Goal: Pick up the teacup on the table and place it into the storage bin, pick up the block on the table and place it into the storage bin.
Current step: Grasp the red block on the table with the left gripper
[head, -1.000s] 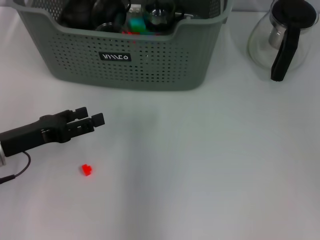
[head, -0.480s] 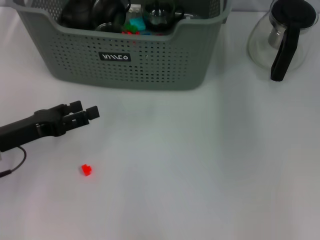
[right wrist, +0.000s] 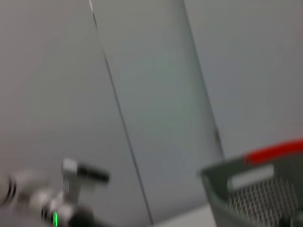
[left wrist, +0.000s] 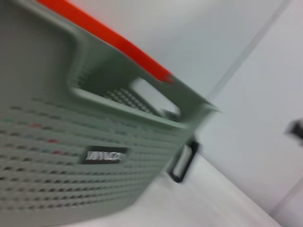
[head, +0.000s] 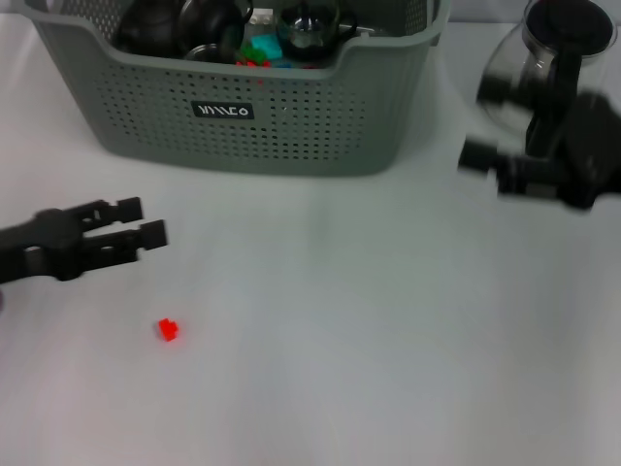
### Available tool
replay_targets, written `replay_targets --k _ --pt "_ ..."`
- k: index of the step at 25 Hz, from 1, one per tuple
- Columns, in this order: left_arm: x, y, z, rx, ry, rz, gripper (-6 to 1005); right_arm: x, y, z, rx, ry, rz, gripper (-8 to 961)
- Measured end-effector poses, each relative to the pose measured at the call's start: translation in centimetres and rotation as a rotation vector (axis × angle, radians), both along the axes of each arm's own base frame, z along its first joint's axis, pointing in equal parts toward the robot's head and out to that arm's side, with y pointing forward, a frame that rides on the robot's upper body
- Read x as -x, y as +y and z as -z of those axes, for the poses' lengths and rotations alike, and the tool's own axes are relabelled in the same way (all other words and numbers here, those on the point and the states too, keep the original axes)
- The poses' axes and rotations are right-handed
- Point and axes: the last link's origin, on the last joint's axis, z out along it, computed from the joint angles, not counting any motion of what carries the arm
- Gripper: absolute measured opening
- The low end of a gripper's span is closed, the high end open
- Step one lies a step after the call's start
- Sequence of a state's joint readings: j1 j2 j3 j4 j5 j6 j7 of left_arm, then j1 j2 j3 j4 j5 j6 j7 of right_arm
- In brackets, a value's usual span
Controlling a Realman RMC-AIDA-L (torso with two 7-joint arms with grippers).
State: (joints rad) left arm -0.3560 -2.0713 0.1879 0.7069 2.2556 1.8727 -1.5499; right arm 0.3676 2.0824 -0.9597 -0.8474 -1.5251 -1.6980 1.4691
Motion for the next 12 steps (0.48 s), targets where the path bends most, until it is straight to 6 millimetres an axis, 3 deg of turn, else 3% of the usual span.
replay_targets --k 2,4,5,8,12 --pt "-0.5 -0.4 -1.7 0.064 0.035 0.018 756 -0.8 -0.6 0.8 0.030 -0.051 0.004 946" --pt "-1.5 -0.2 -4.1 0.205 0.217 -0.005 756 -1.3 -1.0 1.4 0.063 -0.084 0.011 946" --pt "-1.5 -0.2 -4.1 0.205 0.217 -0.005 756 -1.3 -1.0 1.4 0.063 -0.084 0.011 946" --pt "-3.6 0.6 -5.1 0.309 0.464 0.005 755 -1.2 -0.9 1.9 0.084 -0.081 0.014 946" --pt "-7.4 1.9 -4.1 0.400 0.706 0.096 755 -1.0 -0.4 2.5 0.095 -0.084 0.020 946"
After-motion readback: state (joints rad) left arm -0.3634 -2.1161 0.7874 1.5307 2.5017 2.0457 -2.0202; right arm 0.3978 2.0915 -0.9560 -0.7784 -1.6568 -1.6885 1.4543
